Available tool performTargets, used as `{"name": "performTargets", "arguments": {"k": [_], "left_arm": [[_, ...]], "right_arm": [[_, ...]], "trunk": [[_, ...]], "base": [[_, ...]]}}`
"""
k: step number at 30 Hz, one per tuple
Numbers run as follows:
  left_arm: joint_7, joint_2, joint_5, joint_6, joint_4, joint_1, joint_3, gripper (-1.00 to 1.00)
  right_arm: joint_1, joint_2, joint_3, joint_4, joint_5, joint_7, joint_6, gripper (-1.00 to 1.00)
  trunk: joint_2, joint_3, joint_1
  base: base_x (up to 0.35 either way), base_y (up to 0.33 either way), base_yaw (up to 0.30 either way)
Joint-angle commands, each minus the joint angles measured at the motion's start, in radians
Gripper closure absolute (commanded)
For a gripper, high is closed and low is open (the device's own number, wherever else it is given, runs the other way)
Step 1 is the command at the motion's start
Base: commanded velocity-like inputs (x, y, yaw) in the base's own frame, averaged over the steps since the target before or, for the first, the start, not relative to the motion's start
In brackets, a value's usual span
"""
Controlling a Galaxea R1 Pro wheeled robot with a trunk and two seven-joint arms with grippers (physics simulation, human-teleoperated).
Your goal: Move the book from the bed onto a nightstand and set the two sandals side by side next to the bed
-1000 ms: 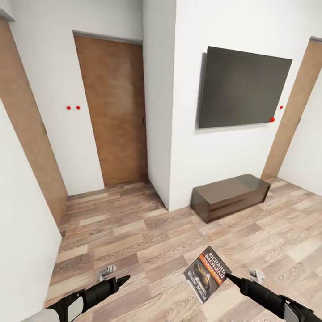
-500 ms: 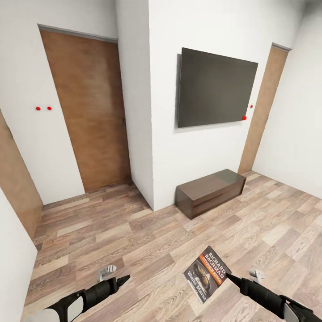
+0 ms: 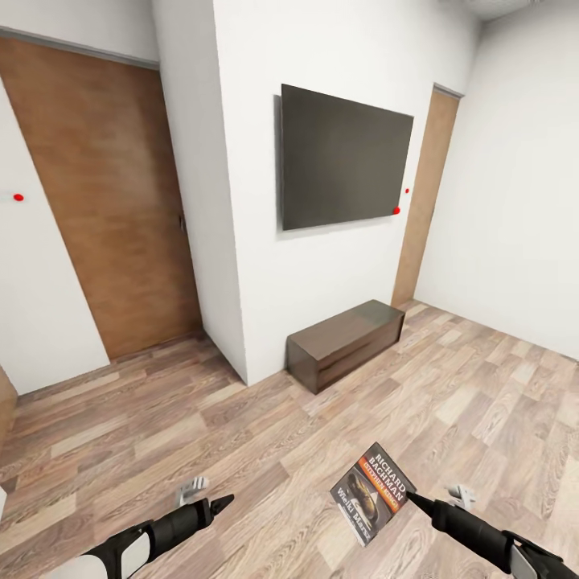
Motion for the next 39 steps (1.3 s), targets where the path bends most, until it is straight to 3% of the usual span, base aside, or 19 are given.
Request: {"name": "performTargets", "arguments": {"k": [1,39], "left_arm": [[-0.004,0.0,0.004,0.001,0.0,-0.001,-0.001,-1.0],[-0.004,0.001,0.004,0.001,0.002,-0.001,-0.001,-1.0]], "right_arm": [[-0.001,0.001,-0.012,-0.001,0.009,0.004,0.004,1.0],[-0.001,0.001,-0.012,-0.001,0.009,0.003,0.004,1.0]], "trunk": [[-0.002,-0.002,0.0],[-0.002,-0.002,0.0]], "base": [[0.003,0.0,-0.283],[0.0,0.0,-0.283]]}}
